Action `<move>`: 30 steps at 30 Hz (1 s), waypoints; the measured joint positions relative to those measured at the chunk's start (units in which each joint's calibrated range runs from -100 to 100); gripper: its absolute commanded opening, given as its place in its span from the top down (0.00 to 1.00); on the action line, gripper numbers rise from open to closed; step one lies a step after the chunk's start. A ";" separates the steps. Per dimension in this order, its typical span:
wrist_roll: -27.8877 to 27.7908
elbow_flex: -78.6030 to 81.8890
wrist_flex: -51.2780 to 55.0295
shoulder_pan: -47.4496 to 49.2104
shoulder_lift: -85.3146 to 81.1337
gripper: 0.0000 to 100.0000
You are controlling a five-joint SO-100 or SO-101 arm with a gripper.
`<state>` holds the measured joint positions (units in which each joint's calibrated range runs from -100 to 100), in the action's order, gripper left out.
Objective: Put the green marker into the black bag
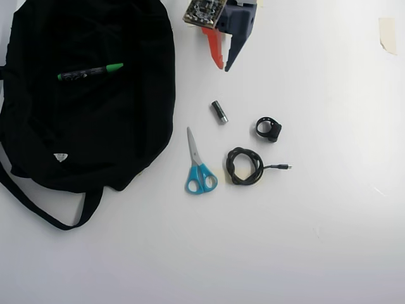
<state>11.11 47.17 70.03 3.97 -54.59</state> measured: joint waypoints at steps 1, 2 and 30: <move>-0.05 4.32 -1.55 1.54 -3.24 0.98; -0.24 8.33 -3.01 1.98 -6.39 0.98; -8.64 50.71 0.09 5.88 -44.08 0.98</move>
<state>2.47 97.88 70.12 9.85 -98.67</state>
